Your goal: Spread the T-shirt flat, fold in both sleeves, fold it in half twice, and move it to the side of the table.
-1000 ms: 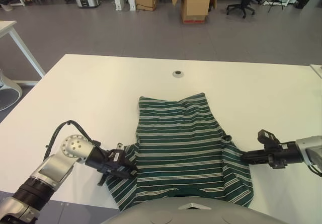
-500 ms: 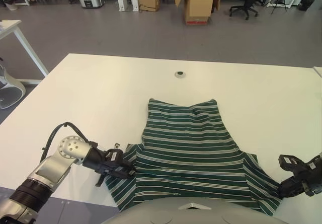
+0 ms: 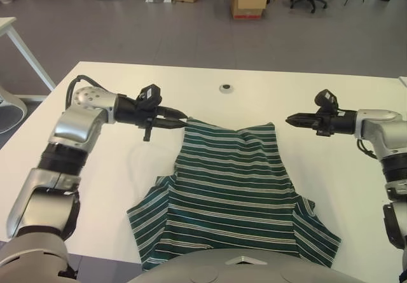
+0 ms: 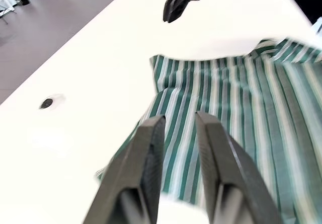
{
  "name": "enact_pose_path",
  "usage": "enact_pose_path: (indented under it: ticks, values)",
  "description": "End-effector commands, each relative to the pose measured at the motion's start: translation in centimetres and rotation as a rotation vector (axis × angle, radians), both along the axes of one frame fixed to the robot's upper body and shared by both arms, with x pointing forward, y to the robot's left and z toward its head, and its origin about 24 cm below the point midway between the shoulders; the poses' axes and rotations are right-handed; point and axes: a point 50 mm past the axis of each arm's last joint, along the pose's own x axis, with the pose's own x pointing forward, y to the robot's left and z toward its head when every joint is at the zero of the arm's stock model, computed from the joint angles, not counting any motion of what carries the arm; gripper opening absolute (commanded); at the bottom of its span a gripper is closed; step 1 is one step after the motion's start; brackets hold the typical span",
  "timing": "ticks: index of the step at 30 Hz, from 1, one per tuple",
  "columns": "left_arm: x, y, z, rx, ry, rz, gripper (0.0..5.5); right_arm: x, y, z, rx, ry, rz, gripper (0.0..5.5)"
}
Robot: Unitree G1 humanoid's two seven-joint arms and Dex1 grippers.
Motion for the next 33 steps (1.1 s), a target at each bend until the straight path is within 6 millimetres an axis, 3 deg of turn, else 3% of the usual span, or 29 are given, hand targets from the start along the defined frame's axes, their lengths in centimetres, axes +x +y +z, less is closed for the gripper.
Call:
enact_pose_path:
  ticks: [1, 4, 7, 10, 13, 15, 18, 22, 25, 29, 31, 33]
  values:
    - [2.6, 0.0, -6.2, 0.3, -0.071, 0.067, 1.09, 3.5, 4.2, -1.5, 0.005, -0.057, -0.025, 0.68]
    - [2.2, -3.6, -10.7, 0.269, -0.016, 0.142, 1.09, 4.3, 6.9, -4.2, 0.007, 0.012, -0.043, 0.68]
    - [2.1, -4.9, -11.8, 0.246, -0.025, 0.188, 1.09, 3.9, 6.7, -6.1, -0.114, 0.048, -0.032, 0.68]
    - [1.2, -3.4, -13.2, 0.417, -0.059, 0.114, 1.09, 2.9, 4.6, -8.1, -0.368, 0.06, -0.005, 0.68]
    - [-0.2, -0.9, -14.5, 0.592, -0.067, 0.026, 1.09, 2.6, 2.6, -8.1, -0.451, 0.034, -0.045, 0.68]
    - [-0.6, -0.1, -14.8, 0.62, -0.058, 0.009, 1.09, 3.1, 2.1, -7.2, -0.42, -0.027, -0.089, 0.68]
    - [-0.9, -0.1, -14.9, 0.6, -0.05, -0.008, 1.09, 4.4, 2.6, -4.2, -0.156, -0.144, -0.147, 0.68]
    - [-1.1, -0.6, -15.0, 0.561, -0.048, -0.023, 1.09, 4.5, 3.3, -2.3, -0.01, -0.201, -0.064, 0.68]
    - [-1.2, -0.8, -14.9, 0.534, -0.046, -0.043, 1.09, 2.6, 3.5, -4.4, -0.082, -0.065, 0.099, 0.68]
    - [-1.2, -0.5, -14.5, 0.508, -0.036, -0.047, 1.09, 0.0, 1.7, -7.2, -0.209, 0.138, 0.158, 0.68]
    - [-1.1, -0.4, -14.4, 0.495, -0.029, -0.033, 1.09, 0.2, 1.7, -7.4, -0.234, 0.134, 0.132, 0.68]
    - [-0.6, -0.5, -14.2, 0.505, -0.054, 0.005, 1.09, 1.6, 2.6, -7.3, -0.264, 0.056, 0.035, 0.68]
